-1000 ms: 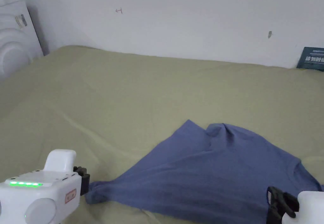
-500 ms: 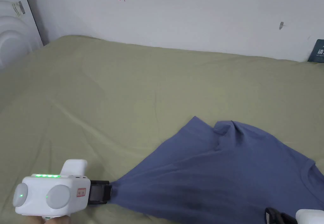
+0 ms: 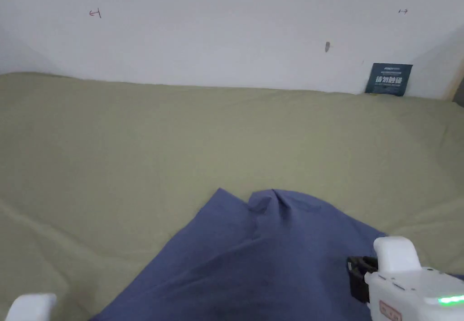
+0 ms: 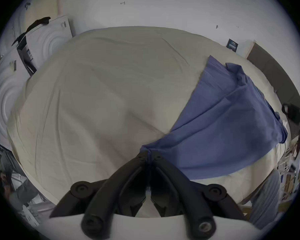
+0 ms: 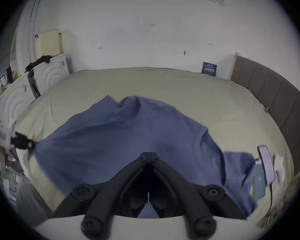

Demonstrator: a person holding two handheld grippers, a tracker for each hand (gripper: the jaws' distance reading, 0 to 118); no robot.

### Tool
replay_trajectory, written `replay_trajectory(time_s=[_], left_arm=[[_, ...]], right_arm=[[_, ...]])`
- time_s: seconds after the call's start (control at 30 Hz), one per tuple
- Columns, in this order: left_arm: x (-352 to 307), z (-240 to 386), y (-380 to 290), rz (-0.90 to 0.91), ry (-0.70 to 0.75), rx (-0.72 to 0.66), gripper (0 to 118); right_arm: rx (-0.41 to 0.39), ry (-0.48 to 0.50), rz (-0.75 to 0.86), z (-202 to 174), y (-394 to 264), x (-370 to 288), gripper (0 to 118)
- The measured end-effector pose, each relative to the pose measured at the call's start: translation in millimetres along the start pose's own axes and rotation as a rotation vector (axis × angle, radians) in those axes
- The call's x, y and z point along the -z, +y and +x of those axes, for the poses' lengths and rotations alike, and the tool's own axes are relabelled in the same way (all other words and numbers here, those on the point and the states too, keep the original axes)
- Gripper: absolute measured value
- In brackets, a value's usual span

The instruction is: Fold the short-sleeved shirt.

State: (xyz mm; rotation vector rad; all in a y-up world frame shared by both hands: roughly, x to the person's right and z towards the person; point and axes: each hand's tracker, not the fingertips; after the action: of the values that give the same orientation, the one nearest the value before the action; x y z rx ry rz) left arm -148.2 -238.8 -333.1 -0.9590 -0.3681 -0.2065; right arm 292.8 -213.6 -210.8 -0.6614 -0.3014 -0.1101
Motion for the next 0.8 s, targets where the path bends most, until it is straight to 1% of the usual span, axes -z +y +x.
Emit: replay_trajectory(time_s=[0.03,0.17,0.23,0.3,0.33,0.37,0.4,0.43,0.47,0.5,0.53,0.57,0.6,0.63,0.7,0.73,0.8], left_arm=[[20.7,-35.1,13.1,-0.054,-0.095,-0.051,1],[19.8,-37.0,17.5,-0.059,-0.089,-0.054,1],[18.0,-36.4,20.1,-0.057,-0.097,-0.075,1],[22.3,-39.8,20.1,-0.059,-0.101,-0.086,1],[22.5,-40.0,21.1,-0.059,-0.102,-0.091,1],[22.5,-39.6,22.5,-0.058,-0.100,-0.092,1],[22.2,-39.2,23.8,-0.059,-0.098,-0.095,1],[26.0,-40.6,21.1,-0.057,-0.097,-0.101,1],[26.4,-41.0,22.8,-0.057,-0.095,-0.100,1],[26.8,-41.4,24.5,-0.058,-0.094,-0.098,1],[27.6,-40.7,25.0,-0.056,-0.092,-0.097,1],[28.8,-38.2,24.9,-0.058,-0.091,-0.092,1],[29.7,-38.3,26.7,-0.061,-0.091,-0.087,1],[31.1,-38.9,28.8,-0.062,-0.092,-0.085,1],[32.4,-37.2,28.8,-0.065,-0.089,-0.086,1],[32.6,-36.7,30.6,-0.067,-0.087,-0.080,1],[32.7,-37.0,33.4,-0.068,-0.083,-0.075,1]], right_arm=[[-0.002,-0.003,-0.010,7.4,14.2,14.7,1],[-0.026,0.003,-0.073,37.2,67.2,82.0,1],[-0.010,-0.011,-0.107,52.5,85.6,117.2,1],[-0.006,-0.004,-0.174,66.2,98.5,150.6,2],[0.001,-0.018,-0.204,71.5,102.5,166.5,11],[0.006,-0.009,-0.215,76.3,105.6,178.7,41],[0.020,0.028,-0.242,79.5,106.9,188.4,83],[0.032,0.042,-0.300,81.8,107.1,200.4,118],[0.032,0.058,-0.338,82.4,104.7,208.6,118],[0.020,0.042,-0.298,83.1,104.9,208.2,118],[-0.018,0.057,-0.364,82.4,101.8,211.6,118],[-0.056,0.020,-0.367,81.0,99.9,214.1,118],[-0.075,0.020,-0.356,80.9,97.8,215.5,118],[-0.083,0.021,-0.368,72.5,94.2,226.6,118],[-0.088,-0.004,-0.408,70.7,90.3,231.8,118],[-0.094,0.003,-0.401,70.4,88.3,229.6,116],[-0.092,0.005,-0.374,71.6,92.0,222.7,106]])
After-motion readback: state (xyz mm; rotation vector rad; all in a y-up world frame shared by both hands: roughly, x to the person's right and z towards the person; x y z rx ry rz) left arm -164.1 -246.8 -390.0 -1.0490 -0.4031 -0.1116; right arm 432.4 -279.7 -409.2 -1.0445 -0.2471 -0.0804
